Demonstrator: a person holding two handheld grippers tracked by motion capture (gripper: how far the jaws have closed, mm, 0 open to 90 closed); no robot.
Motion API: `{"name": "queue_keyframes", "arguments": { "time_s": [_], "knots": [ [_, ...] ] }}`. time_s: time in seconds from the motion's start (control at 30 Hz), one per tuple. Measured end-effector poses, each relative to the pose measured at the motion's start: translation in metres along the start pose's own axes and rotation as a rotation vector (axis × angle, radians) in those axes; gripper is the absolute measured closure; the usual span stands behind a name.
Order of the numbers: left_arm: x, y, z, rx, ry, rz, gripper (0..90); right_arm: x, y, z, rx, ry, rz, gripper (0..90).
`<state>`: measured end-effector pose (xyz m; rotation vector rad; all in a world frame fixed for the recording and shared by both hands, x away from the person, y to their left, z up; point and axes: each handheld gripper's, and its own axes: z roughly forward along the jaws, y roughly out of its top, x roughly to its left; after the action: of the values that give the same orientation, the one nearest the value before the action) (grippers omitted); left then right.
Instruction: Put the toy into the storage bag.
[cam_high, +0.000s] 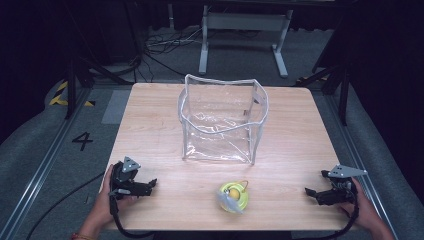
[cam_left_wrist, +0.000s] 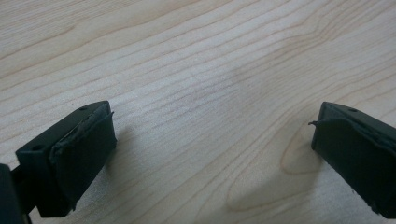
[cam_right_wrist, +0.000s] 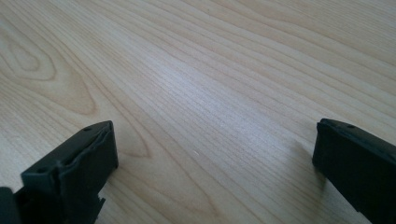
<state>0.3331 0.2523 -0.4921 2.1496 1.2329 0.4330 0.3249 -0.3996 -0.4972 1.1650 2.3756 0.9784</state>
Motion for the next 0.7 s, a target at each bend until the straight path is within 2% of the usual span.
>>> {"name": "queue_keyframes", "arguments": {
  "time_s": [0.27, 0.43, 0.47, 0.53, 0.57, 0.63, 0.7],
  "knots": [
    [0.001, -0.001, 0.000, -0.002, -0.010, 0.011, 0.0, 0.000, 0.005, 0.000, 0.043, -0.003, -0.003, 0.2],
    [0.001, -0.001, -0.001, -0.001, -0.011, 0.012, 0.2, 0.005, 0.011, -0.002, 0.074, -0.030, -0.049, 1.9],
    [0.001, -0.001, -0.001, -0.001, -0.011, 0.012, 0.2, 0.006, 0.013, -0.002, 0.089, -0.041, -0.057, 2.9],
    [0.001, -0.001, -0.001, 0.000, -0.011, 0.014, 0.3, 0.009, 0.017, -0.003, 0.103, -0.016, -0.075, 16.4],
    [0.001, -0.001, -0.001, 0.000, -0.011, 0.013, 0.3, 0.010, 0.020, -0.004, 0.111, -0.013, -0.078, 18.5],
    [0.001, -0.001, -0.001, 0.000, -0.011, 0.014, 0.4, 0.010, 0.022, -0.004, 0.130, -0.014, -0.086, 16.1],
    [0.001, -0.001, -0.001, 0.000, -0.011, 0.013, 0.4, 0.012, 0.027, -0.005, 0.143, 0.021, -0.095, 19.8]
  ]
}}
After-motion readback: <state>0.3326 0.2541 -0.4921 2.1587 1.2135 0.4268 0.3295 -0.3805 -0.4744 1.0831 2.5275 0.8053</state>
